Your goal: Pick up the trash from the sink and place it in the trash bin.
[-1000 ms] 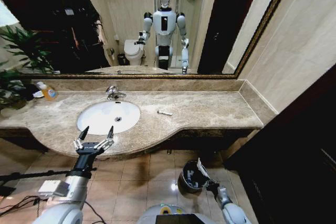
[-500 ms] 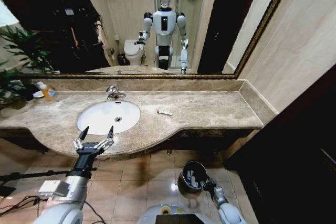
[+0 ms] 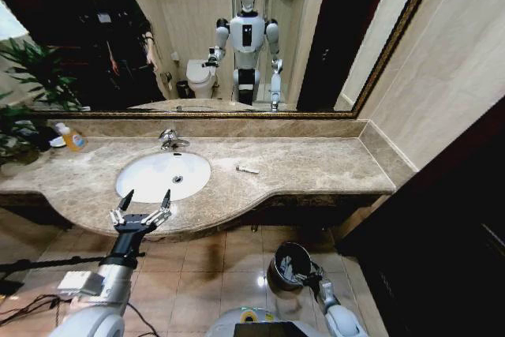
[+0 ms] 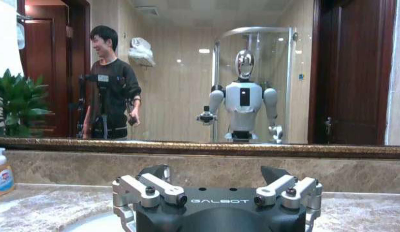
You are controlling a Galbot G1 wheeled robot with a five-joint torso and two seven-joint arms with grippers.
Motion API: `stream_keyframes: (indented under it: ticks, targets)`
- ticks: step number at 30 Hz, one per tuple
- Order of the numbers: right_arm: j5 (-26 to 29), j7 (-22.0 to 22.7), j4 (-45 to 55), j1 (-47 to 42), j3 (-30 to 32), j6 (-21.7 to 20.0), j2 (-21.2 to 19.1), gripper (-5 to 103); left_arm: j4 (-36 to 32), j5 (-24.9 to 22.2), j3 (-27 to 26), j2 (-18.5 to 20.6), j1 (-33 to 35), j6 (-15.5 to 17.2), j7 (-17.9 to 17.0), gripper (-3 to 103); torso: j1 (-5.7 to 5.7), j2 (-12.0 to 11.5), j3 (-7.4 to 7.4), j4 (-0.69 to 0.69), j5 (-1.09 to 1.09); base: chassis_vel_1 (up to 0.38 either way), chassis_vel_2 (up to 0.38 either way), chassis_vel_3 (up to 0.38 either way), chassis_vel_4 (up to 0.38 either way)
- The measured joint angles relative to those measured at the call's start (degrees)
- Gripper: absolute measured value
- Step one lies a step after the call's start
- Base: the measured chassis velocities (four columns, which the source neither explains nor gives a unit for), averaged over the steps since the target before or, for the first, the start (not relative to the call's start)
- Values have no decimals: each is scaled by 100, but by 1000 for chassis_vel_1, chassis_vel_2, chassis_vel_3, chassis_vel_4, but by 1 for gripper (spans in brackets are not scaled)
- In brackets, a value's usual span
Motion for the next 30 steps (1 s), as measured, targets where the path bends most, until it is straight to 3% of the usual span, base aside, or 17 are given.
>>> stream_keyframes:
  ticks: [17,21,23,25,27,30]
  targets:
    - [254,-128,584,-326,61,-61,-81,100,0,0,0,0,0,0,0,100,0,0,0,0,1,0,0,0,0]
    - [520,-186,1283,-635,202,-113,-201,100,0,0,0,0,0,0,0,100,0,0,0,0,2,0,0,0,0]
    - [646,-199,2126,-997,478,-289,-243,100,0,-1,0,0,0,0,0,100,0,0,0,0,1,0,0,0,0]
    - [658,-199,2229,-1048,513,-313,-254,100,0,0,0,0,0,0,0,100,0,0,0,1,2,0,0,0,0]
    - [852,-316,3459,-1612,870,-583,-364,100,0,0,0,0,0,0,0,100,0,0,0,-1,-1,0,0,0,0]
    - [960,-373,4245,-1895,1098,-711,-382,100,0,0,0,0,0,0,0,100,0,0,-1,0,-2,0,0,0,0]
